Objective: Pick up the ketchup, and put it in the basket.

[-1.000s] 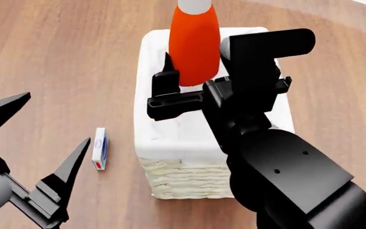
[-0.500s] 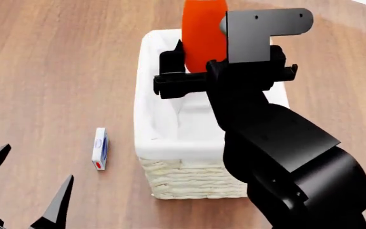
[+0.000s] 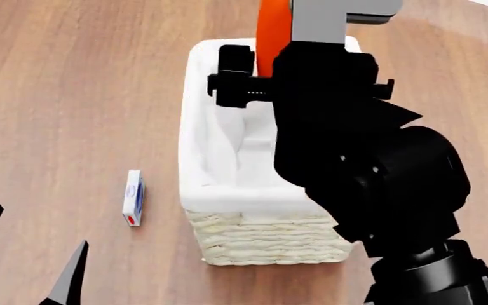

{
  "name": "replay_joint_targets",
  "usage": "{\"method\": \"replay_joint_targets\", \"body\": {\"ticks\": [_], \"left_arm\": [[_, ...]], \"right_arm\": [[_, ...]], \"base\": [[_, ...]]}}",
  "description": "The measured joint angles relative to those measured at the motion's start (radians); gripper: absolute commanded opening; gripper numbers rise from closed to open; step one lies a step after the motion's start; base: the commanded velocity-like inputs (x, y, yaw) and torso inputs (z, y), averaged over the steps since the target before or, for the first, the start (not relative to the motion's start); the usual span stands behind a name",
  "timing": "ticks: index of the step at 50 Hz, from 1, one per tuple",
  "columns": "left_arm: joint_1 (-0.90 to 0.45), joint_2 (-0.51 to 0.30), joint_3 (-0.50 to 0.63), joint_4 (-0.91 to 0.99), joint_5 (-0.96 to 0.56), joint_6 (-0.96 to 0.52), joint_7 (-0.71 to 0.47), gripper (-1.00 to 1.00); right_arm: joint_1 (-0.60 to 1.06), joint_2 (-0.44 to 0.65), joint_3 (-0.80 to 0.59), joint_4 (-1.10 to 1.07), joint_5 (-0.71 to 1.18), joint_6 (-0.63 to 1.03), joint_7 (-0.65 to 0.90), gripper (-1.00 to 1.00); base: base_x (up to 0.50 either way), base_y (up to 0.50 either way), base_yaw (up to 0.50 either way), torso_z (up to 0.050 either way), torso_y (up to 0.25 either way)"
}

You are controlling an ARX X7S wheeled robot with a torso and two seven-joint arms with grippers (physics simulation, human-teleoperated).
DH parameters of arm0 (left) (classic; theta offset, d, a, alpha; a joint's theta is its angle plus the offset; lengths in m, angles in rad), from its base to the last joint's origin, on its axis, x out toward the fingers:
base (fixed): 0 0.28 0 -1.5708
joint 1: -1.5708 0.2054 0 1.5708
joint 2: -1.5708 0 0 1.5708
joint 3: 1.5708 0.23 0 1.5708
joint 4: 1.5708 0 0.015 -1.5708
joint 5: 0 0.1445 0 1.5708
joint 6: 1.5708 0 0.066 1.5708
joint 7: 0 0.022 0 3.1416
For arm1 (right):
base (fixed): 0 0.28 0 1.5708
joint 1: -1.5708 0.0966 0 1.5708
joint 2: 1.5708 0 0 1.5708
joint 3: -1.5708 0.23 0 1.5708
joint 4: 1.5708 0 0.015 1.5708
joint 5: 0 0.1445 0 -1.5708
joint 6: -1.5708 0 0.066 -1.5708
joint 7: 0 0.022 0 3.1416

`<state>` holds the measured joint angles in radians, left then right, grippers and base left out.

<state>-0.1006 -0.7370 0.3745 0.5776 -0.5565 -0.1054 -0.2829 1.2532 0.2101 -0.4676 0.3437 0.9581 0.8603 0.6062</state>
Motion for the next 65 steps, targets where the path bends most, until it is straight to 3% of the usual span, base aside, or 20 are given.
{"method": "replay_joint_targets", "body": {"ticks": [27, 46, 52, 65], "left_arm": [[0.012, 0.004, -0.017, -0.005, -0.055, 0.026, 0.013, 1.00], [0.010, 0.011, -0.010, -0.017, -0.066, 0.027, 0.021, 1.00], [0.009, 0.011, -0.009, -0.019, -0.069, 0.026, 0.024, 1.00], [0.008, 0.009, -0.009, -0.020, -0.075, 0.027, 0.027, 1.00]], "right_arm": [[0.223, -0.106, 0.027, 0.378, 0.054, 0.214, 0.147, -1.00], [0.288, -0.156, 0.002, 0.560, 0.065, 0.199, 0.088, -1.00], [0.318, -0.170, -0.072, 0.642, 0.105, 0.153, 0.053, -1.00], [0.361, -0.183, -0.371, 0.785, 0.317, 0.032, 0.009, -1.00]], "base": [[0.00, 0.00, 0.00, 0.000, 0.000], [0.00, 0.00, 0.00, 0.001, 0.001], [0.00, 0.00, 0.00, 0.000, 0.000], [0.00, 0.00, 0.00, 0.000, 0.000]]}}
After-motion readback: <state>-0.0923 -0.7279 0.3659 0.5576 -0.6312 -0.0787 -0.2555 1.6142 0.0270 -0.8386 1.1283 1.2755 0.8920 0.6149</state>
